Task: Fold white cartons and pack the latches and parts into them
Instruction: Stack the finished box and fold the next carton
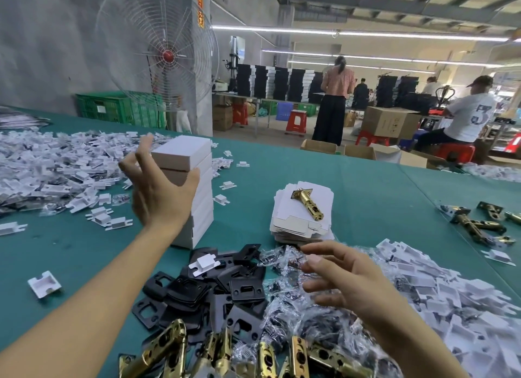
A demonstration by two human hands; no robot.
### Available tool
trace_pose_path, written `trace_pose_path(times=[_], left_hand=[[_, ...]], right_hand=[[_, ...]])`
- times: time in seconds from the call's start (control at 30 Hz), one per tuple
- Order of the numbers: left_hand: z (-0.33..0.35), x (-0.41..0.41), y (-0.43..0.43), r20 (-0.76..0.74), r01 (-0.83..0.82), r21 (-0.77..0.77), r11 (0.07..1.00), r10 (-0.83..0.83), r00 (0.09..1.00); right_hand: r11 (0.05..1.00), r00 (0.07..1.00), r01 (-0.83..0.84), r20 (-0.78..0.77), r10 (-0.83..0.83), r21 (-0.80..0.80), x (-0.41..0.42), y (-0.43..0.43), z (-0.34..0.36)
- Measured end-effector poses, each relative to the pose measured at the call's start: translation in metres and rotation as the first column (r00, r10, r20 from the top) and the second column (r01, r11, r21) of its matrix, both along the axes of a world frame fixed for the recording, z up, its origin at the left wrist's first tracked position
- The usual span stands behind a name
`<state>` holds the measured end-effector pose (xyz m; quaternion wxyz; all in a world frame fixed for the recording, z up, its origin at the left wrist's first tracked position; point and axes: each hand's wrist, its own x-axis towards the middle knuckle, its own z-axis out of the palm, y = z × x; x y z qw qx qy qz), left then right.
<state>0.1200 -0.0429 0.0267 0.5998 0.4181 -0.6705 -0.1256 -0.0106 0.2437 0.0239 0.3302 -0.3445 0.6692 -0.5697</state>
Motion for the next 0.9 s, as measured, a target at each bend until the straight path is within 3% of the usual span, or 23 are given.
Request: trace_pose_path(times=[0.1,0.17,0.23,0.3,0.37,0.43,0.53,0.6,0.7,0.8,0.9], left_hand=[[-0.009,-0.009,0.027,0.034,0.092,-0.339,0.936,-0.085,0.996],[-0.014,-0.020,0.047,0.177,0.242,-0.378,0.894,-0.187,0.966],[-0.017,-0.036,0.063,0.403,0.437,-0.208,0.875,-0.330,0.854],[-0.021,-0.057,0.071,0.591,0.522,0.085,0.849,-0.464,0.660],[-0.025,-0.078,0.072,0.650,0.513,0.287,0.809,-0.558,0.516],[-0.027,-0.098,0.070,0.631,0.525,0.357,0.772,-0.614,0.474],[-0.027,-0.123,0.061,0.625,0.523,0.367,0.769,-0.621,0.474],[-0.029,-0.134,0.055,0.660,0.493,0.406,0.769,-0.620,0.425],[-0.035,-0.143,0.057,0.746,0.451,0.357,0.818,-0.540,0.389],[-0.037,-0.151,0.066,0.827,0.408,0.194,0.892,-0.372,0.421],[-0.036,-0.158,0.074,0.825,0.387,0.207,0.899,-0.373,0.425]], right_hand=[[0.980,0.967,0.016,-0.254,0.036,0.199,-0.015,-0.013,0.004],[0.956,0.885,0.107,-0.464,0.033,0.272,-0.033,-0.037,0.005],[0.936,0.789,0.248,-0.612,-0.046,0.250,-0.058,-0.068,0.003],[0.909,0.709,0.354,-0.697,-0.109,0.218,-0.082,-0.097,0.001],[0.891,0.656,0.389,-0.750,-0.089,0.234,-0.101,-0.119,-0.007],[0.869,0.627,0.405,-0.778,-0.037,0.285,-0.113,-0.131,-0.017],[0.850,0.601,0.457,-0.795,-0.080,0.260,-0.122,-0.136,-0.028],[0.841,0.584,0.498,-0.799,-0.145,0.211,-0.125,-0.135,-0.032],[0.843,0.626,0.512,-0.745,-0.231,0.168,-0.134,-0.131,-0.033],[0.843,0.724,0.537,-0.535,-0.435,0.041,-0.140,-0.127,-0.029],[0.814,0.792,0.579,-0.202,-0.576,-0.048,-0.142,-0.126,-0.028]])
